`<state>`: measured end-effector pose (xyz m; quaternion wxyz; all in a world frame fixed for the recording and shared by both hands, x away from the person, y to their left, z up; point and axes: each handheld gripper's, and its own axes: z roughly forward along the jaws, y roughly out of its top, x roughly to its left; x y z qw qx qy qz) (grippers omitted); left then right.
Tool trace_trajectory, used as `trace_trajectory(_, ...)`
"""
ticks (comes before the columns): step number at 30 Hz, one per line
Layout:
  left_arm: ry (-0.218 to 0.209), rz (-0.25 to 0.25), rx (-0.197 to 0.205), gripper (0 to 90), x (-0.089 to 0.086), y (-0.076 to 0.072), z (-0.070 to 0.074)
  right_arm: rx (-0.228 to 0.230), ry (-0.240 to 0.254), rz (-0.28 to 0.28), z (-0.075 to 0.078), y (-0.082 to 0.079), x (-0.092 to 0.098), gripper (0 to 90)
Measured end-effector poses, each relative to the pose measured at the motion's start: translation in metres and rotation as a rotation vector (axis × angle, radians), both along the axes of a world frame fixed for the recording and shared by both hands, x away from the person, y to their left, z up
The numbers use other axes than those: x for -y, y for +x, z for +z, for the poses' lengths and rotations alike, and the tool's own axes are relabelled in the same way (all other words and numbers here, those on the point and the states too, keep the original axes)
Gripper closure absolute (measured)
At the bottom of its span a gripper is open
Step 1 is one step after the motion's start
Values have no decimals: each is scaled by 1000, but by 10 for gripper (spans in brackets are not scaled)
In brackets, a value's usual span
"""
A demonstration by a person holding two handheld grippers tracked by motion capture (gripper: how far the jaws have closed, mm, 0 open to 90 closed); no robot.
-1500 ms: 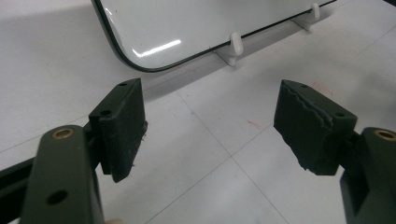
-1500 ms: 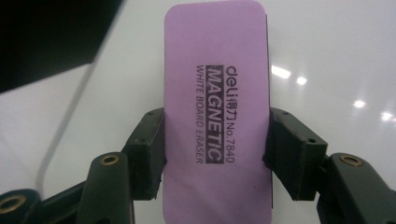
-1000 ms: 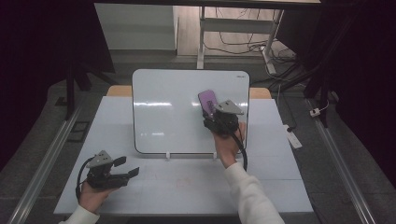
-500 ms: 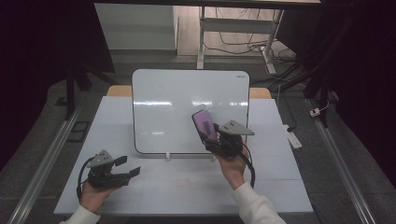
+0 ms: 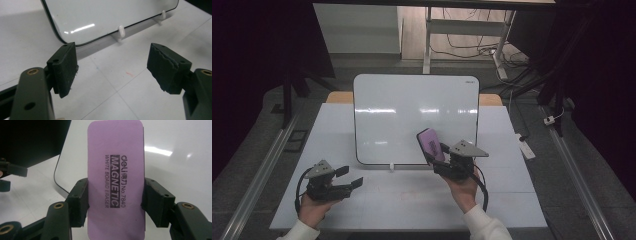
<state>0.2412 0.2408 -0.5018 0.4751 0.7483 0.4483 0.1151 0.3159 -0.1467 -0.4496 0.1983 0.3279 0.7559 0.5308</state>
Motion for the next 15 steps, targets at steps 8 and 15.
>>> trace_trajectory(8,-34,-15,19,248,12,-1,13,-14,-17,23,-11,-8,-6,408)
trace_trajectory(15,-54,-56,30,248,30,4,23,-7,-16,43,-17,-16,-18,408)
